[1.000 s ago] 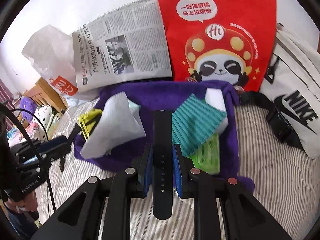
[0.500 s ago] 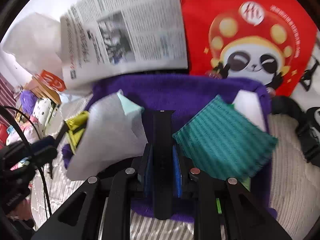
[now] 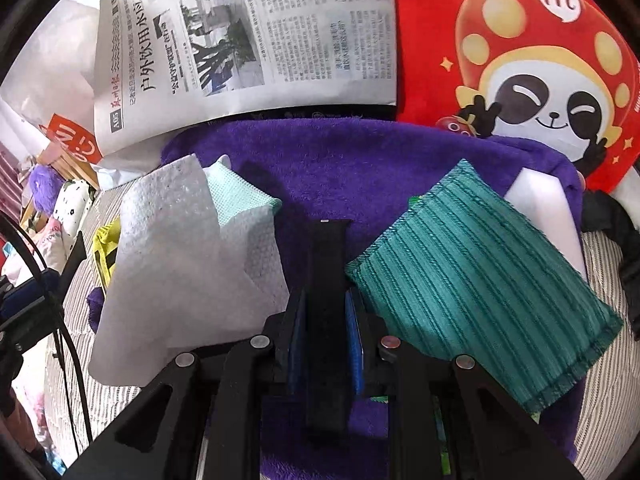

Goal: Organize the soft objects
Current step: 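Lower the watch strap onto the towel and open both grippers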

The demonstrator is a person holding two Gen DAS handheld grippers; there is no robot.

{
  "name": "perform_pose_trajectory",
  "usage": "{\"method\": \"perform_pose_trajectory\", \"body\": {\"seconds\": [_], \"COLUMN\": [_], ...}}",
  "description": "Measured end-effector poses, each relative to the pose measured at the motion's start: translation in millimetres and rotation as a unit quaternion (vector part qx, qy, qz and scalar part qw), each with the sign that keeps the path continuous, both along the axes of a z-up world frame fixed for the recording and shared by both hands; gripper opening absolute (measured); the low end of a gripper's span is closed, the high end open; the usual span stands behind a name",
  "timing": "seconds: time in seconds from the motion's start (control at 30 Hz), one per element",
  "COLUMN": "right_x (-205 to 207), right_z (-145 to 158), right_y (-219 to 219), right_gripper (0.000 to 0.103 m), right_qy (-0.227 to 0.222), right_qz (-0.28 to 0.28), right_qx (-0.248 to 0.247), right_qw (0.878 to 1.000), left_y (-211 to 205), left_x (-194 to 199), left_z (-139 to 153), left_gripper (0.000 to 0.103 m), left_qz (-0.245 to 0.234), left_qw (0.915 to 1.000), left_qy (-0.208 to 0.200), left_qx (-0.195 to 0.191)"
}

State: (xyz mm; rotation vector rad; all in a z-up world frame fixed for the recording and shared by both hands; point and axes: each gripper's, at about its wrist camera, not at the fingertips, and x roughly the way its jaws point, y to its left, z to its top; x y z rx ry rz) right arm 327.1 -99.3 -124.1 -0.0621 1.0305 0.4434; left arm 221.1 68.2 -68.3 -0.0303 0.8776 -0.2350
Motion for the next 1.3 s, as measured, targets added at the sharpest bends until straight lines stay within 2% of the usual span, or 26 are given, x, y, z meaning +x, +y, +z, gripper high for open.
{"method": "perform_pose_trajectory", "body": {"seconds": [0.2,0.43,0.53,0.67,0.9,1.3], "right_x": [-3,-9,-21,-36,-57,-83], "right_z": [-4,12,26,47,65,48], "right_y": [-2,-16,-28,-46,-86,-136], "right_gripper": [0.021,0.021,0.022,0.035,0.035,0.035], "right_qy": [0.008,0.009,-0.005,-0.031,-0.06,-0.048], "right_qz": [0.007,0.005,0.002,-0.008,-0.034,-0.086], "right_qx": [0.007,0.031,0.034,0.028,0.013,-0.018], "right_qw": [1.0,0.999,0.999,0.999,0.998,0.995], "left_y": [-1,0,-4,-18,-55,-110], "left_x": [-1,-5,-7,-10,-8,39], "left_z": [1,0,1,3,6,-42], "left_gripper": [0.02,0.02,0.02,0.02,0.02,0.02], "left_qz": [-0.003,-0.002,-0.008,-0.026,-0.068,-0.105], "left_qw": [1.0,1.0,1.0,0.9997,0.9976,0.9928], "left_qy": [-0.001,0.002,0.002,0.0,0.0,0.055], "left_qx": [0.001,0.001,0.002,0.002,-0.008,0.017]}}
